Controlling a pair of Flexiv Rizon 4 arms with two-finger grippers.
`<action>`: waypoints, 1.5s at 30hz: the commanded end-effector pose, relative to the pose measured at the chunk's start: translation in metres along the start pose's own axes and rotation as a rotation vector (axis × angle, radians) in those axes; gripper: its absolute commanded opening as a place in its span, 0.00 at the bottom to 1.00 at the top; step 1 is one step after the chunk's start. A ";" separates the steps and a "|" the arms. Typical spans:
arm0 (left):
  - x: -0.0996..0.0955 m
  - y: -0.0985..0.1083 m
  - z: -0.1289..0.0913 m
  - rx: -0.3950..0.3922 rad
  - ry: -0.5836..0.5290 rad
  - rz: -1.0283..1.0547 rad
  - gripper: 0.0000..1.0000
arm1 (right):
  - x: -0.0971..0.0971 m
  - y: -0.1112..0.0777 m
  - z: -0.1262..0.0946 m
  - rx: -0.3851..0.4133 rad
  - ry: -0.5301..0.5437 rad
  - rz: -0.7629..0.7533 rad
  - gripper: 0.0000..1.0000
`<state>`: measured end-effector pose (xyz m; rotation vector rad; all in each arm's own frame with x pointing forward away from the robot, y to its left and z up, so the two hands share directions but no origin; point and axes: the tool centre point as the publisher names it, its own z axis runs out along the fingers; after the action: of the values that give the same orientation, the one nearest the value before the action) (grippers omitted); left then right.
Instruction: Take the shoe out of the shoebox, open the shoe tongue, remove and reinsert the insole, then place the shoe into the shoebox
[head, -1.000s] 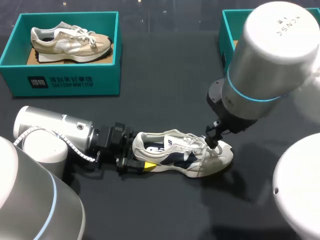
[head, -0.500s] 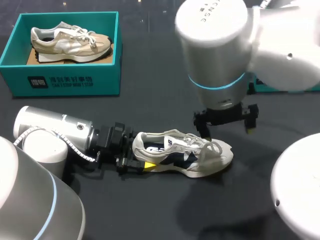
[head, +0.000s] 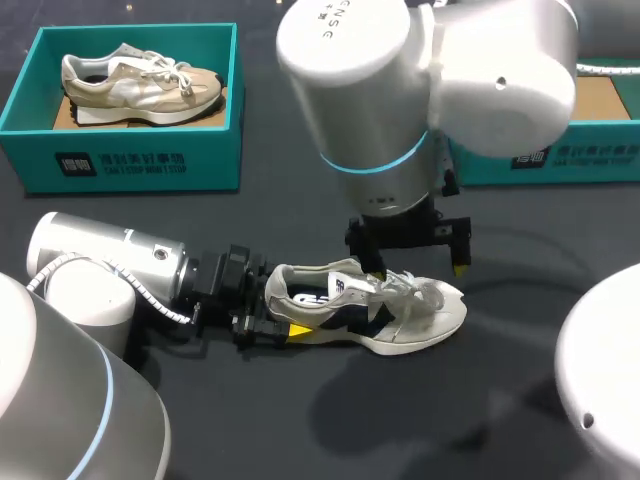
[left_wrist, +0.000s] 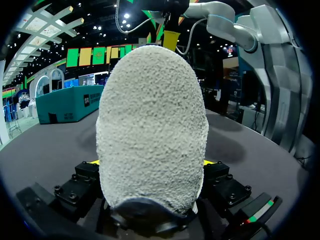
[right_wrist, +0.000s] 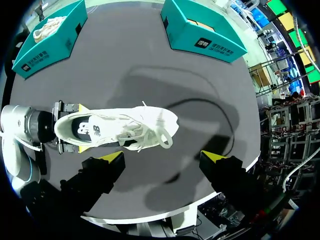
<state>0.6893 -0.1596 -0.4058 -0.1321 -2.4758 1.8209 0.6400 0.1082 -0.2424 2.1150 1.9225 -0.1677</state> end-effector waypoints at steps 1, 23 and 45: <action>0.002 0.001 0.003 -0.001 -0.001 0.000 0.00 | 0.010 -0.012 0.003 -0.034 -0.213 0.078 1.00; 0.002 0.001 0.003 -0.001 -0.001 0.000 0.00 | 0.086 -0.018 0.011 -0.174 -0.490 0.269 1.00; 0.002 0.001 0.003 -0.001 -0.001 0.000 0.00 | 0.113 0.003 0.031 -0.155 -0.675 0.407 1.00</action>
<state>0.6892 -0.1596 -0.4058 -0.1321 -2.4758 1.8208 0.6641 0.1902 -0.2933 1.9254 2.1411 0.0639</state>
